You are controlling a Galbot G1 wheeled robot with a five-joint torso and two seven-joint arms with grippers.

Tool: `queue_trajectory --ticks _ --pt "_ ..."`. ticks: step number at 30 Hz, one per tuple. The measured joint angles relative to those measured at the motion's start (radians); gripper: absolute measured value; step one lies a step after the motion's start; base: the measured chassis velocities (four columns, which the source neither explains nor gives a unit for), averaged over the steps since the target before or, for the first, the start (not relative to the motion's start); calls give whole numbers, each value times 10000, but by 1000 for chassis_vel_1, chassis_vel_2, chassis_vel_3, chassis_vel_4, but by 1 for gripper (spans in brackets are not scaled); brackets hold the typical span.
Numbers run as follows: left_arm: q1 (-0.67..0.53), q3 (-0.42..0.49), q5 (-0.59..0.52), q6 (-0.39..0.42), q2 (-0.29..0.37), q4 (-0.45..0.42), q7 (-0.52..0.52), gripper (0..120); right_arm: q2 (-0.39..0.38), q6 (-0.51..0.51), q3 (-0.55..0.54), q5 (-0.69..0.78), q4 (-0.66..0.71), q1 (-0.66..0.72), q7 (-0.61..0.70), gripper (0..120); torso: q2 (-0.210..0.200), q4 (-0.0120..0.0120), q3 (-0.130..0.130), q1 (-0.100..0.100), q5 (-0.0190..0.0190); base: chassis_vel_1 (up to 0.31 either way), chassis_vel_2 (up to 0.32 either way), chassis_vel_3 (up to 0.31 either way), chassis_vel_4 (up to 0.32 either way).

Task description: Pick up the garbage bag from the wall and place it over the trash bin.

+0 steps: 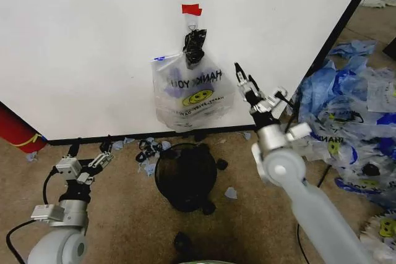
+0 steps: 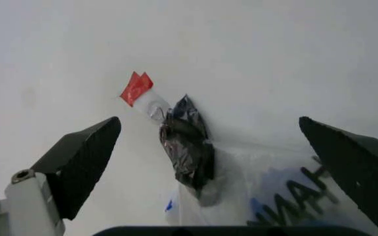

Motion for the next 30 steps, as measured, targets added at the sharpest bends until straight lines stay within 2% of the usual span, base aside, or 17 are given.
queue_trajectory --ticks 5,14,30 --pt "114 -115 99 -33 -165 -36 -15 97 500 8 -587 260 -979 897 -112 100 0 2 0 0 0 0 0 0 0" --pt "219 -241 162 -106 -357 -90 -41 97 1260 40 -1290 810 -2232 1717 -405 100 0 2 -1 0 1 0 0 0 0" --pt "200 -255 270 -220 -586 -19 -49 97 2055 21 -1681 1000 -3197 2400 -650 100 0 2 -1 -1 1 0 0 0 0"
